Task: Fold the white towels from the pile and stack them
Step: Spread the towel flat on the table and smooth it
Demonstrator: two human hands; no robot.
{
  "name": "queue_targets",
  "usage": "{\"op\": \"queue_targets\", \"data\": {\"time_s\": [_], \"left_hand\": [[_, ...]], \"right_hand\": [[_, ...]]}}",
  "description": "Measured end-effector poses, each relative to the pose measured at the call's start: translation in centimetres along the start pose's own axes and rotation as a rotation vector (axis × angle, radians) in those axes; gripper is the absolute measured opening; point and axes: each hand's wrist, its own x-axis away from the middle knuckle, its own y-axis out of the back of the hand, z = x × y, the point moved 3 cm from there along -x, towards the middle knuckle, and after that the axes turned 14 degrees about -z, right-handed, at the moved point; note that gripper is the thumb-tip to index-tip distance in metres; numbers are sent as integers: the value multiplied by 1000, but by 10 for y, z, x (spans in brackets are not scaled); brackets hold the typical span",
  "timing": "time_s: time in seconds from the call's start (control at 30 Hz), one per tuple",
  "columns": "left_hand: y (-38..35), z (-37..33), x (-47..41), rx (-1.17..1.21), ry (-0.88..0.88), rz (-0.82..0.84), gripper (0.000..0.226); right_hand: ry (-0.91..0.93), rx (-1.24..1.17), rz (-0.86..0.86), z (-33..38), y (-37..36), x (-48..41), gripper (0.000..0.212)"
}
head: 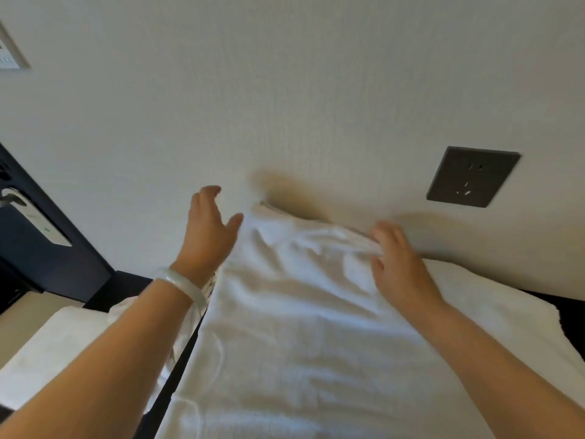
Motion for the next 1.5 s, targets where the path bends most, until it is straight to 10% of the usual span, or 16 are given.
{"op": "queue_targets", "data": {"time_s": [0.2, 0.33, 1.2, 1.5], "left_hand": [[-5, 25, 135, -320, -446, 151, 31], [-2, 68, 186, -419, -381, 385, 73], [61, 86, 262, -475, -410, 484, 65], [48, 119, 157, -329, 276, 322, 26]], "right_hand": [[238, 160, -22, -18, -15, 102, 34], [116, 336, 154, -71, -7, 133, 67], [-144, 449, 265, -63, 19, 243, 73], [-229, 133, 55, -56, 33, 133, 22]]}}
